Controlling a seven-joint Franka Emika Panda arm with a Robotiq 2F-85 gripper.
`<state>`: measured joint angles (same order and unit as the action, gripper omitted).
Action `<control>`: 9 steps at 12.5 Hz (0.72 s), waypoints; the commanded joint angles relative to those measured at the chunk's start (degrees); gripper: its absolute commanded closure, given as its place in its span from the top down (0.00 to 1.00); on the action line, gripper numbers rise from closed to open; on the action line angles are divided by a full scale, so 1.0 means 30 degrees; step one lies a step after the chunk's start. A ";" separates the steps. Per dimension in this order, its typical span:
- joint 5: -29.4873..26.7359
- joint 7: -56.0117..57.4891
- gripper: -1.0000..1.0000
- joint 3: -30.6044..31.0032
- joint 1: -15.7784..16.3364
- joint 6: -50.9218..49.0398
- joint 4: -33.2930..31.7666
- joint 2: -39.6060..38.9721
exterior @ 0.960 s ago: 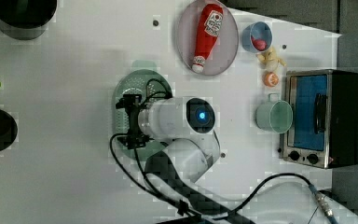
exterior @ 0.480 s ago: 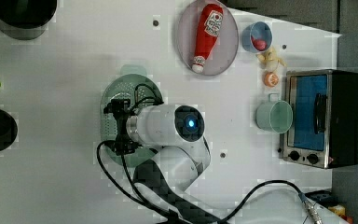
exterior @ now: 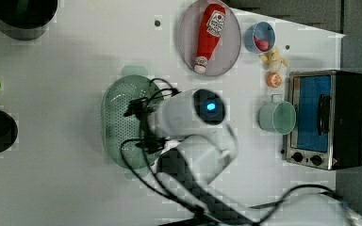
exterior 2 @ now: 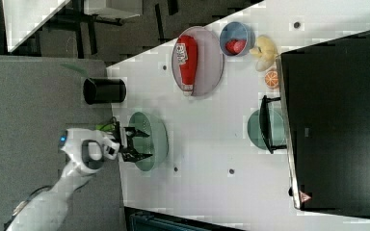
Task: Drag strainer right to left.
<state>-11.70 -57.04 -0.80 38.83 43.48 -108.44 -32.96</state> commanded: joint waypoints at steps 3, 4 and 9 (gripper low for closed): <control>-0.0279 0.7797 1.00 -0.4902 -0.0794 -0.3609 0.0592 0.7603; 0.0106 0.9401 1.00 -0.6059 -0.0873 -0.4698 0.0594 0.8677; 0.4968 1.8128 1.00 -1.0972 -0.1220 -0.9769 0.0600 1.2706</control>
<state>2.69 -15.37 -32.82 37.57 16.23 -102.23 8.94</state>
